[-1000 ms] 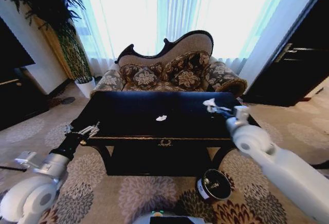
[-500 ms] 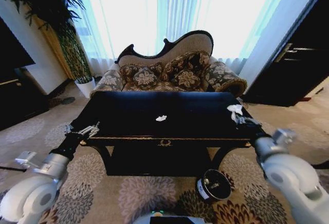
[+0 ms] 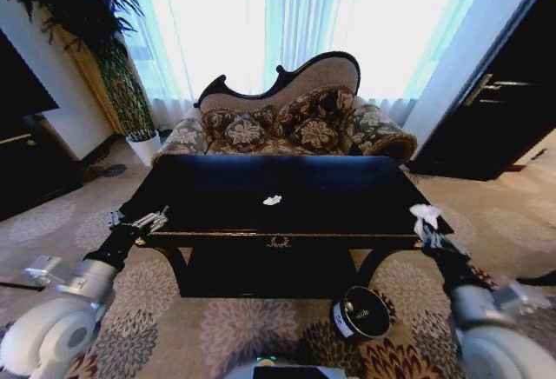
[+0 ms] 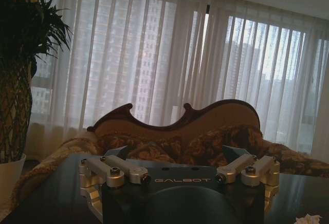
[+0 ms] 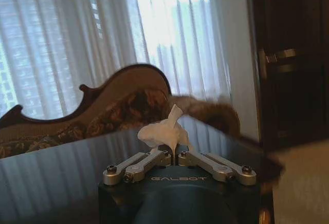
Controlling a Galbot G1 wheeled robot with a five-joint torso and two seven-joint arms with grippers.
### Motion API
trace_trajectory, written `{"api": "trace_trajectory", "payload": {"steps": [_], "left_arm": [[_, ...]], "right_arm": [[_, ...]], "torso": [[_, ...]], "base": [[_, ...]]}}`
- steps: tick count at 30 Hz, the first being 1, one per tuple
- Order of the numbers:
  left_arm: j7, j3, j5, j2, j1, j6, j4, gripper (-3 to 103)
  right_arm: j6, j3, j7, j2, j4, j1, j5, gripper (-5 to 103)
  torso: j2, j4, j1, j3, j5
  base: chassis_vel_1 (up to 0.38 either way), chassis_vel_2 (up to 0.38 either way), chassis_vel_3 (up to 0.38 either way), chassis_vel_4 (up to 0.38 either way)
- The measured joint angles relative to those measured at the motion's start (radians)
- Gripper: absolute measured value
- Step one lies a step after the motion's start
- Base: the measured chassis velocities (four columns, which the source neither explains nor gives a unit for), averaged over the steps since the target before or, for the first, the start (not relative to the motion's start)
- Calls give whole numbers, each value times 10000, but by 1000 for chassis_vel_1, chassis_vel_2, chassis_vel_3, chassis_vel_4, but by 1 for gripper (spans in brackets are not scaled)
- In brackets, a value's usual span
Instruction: Move to the front of the table and place the trash on the table into the trash bin.
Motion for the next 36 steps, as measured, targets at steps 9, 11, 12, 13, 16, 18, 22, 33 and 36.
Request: {"api": "trace_trajectory", "payload": {"steps": [9,11,12,13,16,18,22,33,36], "left_arm": [[0,0,0,0,0,0,0,100],[0,0,0,0,0,0,0,100],[0,0,0,0,0,0,0,100],[0,0,0,0,0,0,0,100],[0,0,0,0,0,0,0,100],[0,0,0,0,0,0,0,100],[0,0,0,0,0,1,0,100],[0,0,0,0,0,1,0,100],[0,0,0,0,-1,1,-1,100]], "right_arm": [[336,-1117,11,873,-1140,456,-528,1],[567,-1278,5,988,-1644,498,-624,1],[567,-1278,5,988,-1644,498,-624,1],[667,-1332,0,1003,-1839,498,-680,1],[924,-1559,2,1034,-2397,510,-988,1],[1027,-1706,31,1062,-2645,547,-1236,1],[1547,-2642,75,1263,-3875,706,-2238,1],[1890,-3973,53,1113,-7063,2391,-3155,1],[1984,-4295,37,1064,-8118,2812,-3386,1]], "torso": [[0,0,2,1,2],[-1,1,2,1,2],[-1,1,2,1,2],[0,0,2,2,2],[-1,0,2,2,1],[-1,1,2,1,1],[0,0,1,1,1],[-1,1,3,2,3],[-2,0,2,2,2]], "base": [[0,0,0,0],[0,0,0,0],[0,0,0,0],[0,0,0,0],[0,0,0,0],[0,0,0,0],[0,0,0,0],[0,0,0,0],[0,0,0,0]]}}
